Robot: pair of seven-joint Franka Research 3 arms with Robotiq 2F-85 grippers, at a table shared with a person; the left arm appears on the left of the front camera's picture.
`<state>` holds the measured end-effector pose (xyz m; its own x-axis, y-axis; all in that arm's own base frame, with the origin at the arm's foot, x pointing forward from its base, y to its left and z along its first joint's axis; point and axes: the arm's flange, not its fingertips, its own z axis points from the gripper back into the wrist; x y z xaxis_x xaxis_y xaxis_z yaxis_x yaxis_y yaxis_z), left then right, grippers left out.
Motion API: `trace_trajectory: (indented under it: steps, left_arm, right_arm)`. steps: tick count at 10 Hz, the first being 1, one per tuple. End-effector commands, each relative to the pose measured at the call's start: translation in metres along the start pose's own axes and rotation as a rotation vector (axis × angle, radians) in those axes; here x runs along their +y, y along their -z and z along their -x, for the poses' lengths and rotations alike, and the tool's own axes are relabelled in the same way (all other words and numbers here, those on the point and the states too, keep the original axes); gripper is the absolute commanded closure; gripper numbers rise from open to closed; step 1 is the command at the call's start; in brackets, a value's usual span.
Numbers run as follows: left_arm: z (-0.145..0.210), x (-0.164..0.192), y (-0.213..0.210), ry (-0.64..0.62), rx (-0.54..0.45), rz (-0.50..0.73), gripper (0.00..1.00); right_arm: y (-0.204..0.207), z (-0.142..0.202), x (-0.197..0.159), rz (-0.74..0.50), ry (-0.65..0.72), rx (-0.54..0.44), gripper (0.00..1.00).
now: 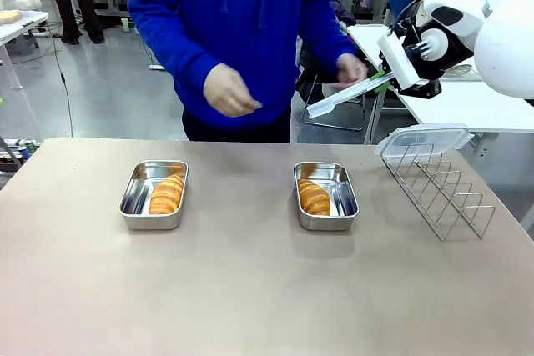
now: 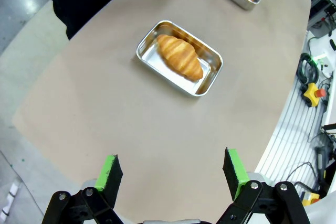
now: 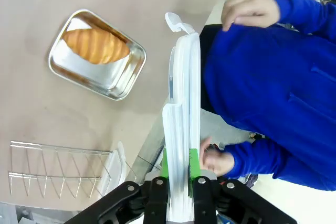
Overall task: Place the bread in airtight containers.
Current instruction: Release when the human grabs the Airtight Container lid.
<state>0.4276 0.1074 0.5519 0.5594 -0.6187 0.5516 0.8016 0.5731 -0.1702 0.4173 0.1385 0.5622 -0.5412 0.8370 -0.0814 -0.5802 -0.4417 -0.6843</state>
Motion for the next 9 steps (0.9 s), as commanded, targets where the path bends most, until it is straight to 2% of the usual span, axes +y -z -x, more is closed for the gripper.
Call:
trace_trajectory:
  steps: [1,9]
  left_arm:
    - [-0.0020,-0.0013,-0.0013,0.003,-0.012,0.010,0.00]
    - [-0.0020,-0.0013,-0.0013,0.003,-0.012,0.010,0.00]
  right_arm:
    - [-0.0035,0.0005,0.0027,0.013,-0.001,-0.002,1.00]
    - [-0.0035,0.0005,0.0027,0.013,-0.001,-0.002,1.00]
